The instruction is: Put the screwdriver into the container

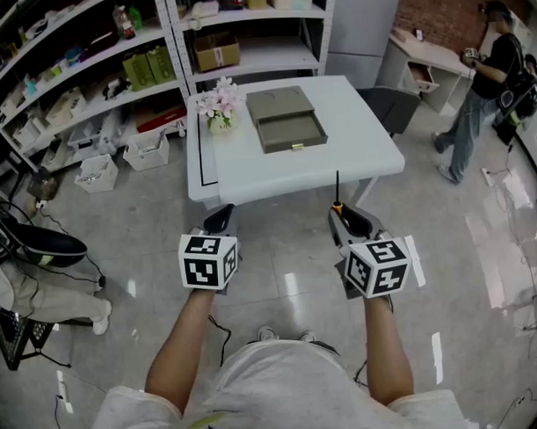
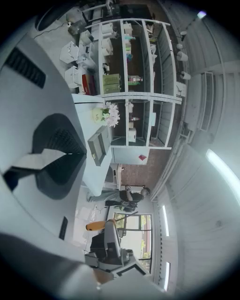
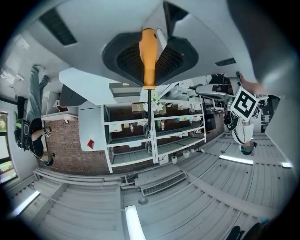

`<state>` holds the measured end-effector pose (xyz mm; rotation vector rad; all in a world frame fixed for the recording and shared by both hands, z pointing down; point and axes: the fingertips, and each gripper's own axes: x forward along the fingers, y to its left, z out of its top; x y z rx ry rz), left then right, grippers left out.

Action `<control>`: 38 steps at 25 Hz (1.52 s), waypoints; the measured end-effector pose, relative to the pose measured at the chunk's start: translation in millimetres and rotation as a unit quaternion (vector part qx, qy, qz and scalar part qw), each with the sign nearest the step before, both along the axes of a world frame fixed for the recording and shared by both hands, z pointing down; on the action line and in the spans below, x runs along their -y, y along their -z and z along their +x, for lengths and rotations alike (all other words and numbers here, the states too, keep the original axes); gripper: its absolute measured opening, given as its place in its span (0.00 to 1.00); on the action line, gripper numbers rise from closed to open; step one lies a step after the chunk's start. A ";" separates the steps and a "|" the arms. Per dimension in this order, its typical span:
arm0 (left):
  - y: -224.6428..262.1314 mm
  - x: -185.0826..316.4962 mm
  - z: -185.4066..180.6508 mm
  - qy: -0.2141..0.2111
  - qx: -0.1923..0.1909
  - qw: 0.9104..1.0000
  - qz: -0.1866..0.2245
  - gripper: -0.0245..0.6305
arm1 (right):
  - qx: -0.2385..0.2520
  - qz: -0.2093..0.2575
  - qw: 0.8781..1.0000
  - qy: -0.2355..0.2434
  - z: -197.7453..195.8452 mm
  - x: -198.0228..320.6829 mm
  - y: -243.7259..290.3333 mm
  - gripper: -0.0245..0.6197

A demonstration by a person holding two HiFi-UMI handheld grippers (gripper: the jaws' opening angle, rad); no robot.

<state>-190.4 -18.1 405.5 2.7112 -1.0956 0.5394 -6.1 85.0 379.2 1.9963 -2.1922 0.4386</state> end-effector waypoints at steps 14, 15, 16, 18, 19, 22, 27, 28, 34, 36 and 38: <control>-17.3 31.7 31.9 0.002 0.010 1.000 -0.011 0.05 | -0.004 -0.013 1.000 0.020 24.6 41.1 -15.5 0.15; -19.3 35.9 36.0 0.006 0.010 1.000 -0.011 0.04 | -0.005 -0.012 1.000 0.025 29.1 47.5 -17.3 0.15; -20.5 40.6 40.2 0.010 0.010 1.000 -0.011 0.04 | -0.005 -0.012 0.999 0.031 33.7 54.3 -18.6 0.15; -21.5 49.8 49.7 0.019 0.008 1.000 -0.010 0.04 | -0.006 -0.011 0.999 0.041 43.8 67.7 -19.7 0.15; -21.4 54.4 55.6 0.023 0.007 1.000 -0.011 0.04 | -0.006 -0.011 0.999 0.046 49.9 74.4 -19.4 0.15; -17.7 69.9 75.6 0.036 0.002 0.999 -0.012 0.04 | -0.004 -0.009 0.998 0.062 70.6 95.0 -16.0 0.15; -17.9 99.7 108.7 0.055 0.008 0.998 -0.011 0.05 | 0.005 -0.010 0.996 0.083 104.6 132.4 -22.1 0.15; -20.2 104.9 115.3 0.058 0.010 0.998 -0.012 0.04 | 0.007 -0.010 0.996 0.087 111.1 139.6 -25.6 0.15; -24.6 120.9 147.9 0.076 0.021 0.997 -0.017 0.04 | 0.017 -0.017 0.993 0.112 144.0 162.5 -35.3 0.15; -23.2 125.4 157.1 0.083 0.025 0.996 -0.016 0.04 | 0.019 -0.018 0.992 0.119 154.5 169.4 -36.0 0.15; -23.9 129.3 164.6 0.091 0.028 0.995 -0.017 0.04 | 0.020 -0.020 0.991 0.130 162.7 175.9 -38.1 0.15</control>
